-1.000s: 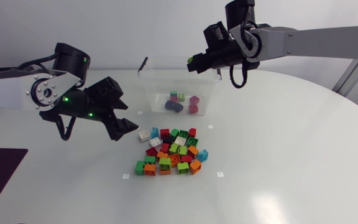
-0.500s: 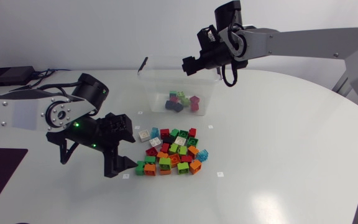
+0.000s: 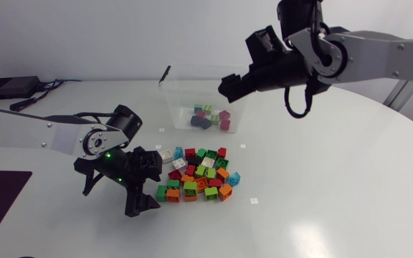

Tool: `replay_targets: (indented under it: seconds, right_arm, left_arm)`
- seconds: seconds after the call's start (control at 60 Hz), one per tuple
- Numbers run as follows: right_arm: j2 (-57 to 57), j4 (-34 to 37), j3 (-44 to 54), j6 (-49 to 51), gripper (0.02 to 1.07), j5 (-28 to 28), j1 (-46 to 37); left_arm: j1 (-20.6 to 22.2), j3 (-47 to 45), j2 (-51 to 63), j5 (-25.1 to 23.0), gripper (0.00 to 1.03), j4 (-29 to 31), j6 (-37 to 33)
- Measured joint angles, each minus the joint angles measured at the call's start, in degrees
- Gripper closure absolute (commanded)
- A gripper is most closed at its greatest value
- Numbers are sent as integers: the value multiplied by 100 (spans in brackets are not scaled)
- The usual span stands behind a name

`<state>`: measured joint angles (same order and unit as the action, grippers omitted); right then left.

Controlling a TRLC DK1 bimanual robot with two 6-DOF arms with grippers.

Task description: Place the duplo bricks in the container

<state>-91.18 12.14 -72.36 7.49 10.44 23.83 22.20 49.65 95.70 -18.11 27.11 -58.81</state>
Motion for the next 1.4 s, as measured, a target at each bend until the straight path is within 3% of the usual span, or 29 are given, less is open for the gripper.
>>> replay_targets:
  seconds: [0.217,0.4,0.467,0.567,0.9,1.4]
  right_arm:
    - [323,586,955,0,7,-317,201]
    - [323,909,1484,-7,11,-614,282]
    - [321,964,1591,-31,12,-730,332]
    - [278,1043,1633,-118,12,-890,472]
    - [-415,1086,1633,-461,18,-1222,802]
    - [-879,1084,1604,-601,21,-1224,890]
  left_arm:
    - [149,26,151,0,22,-24,-105]
    - [166,33,195,-4,54,-63,-125]
    - [166,33,214,-7,74,-68,-125]
    - [166,33,251,-7,85,-83,-125]
    - [179,33,44,-28,86,15,-125]
    - [-297,533,-1147,-39,86,393,31]
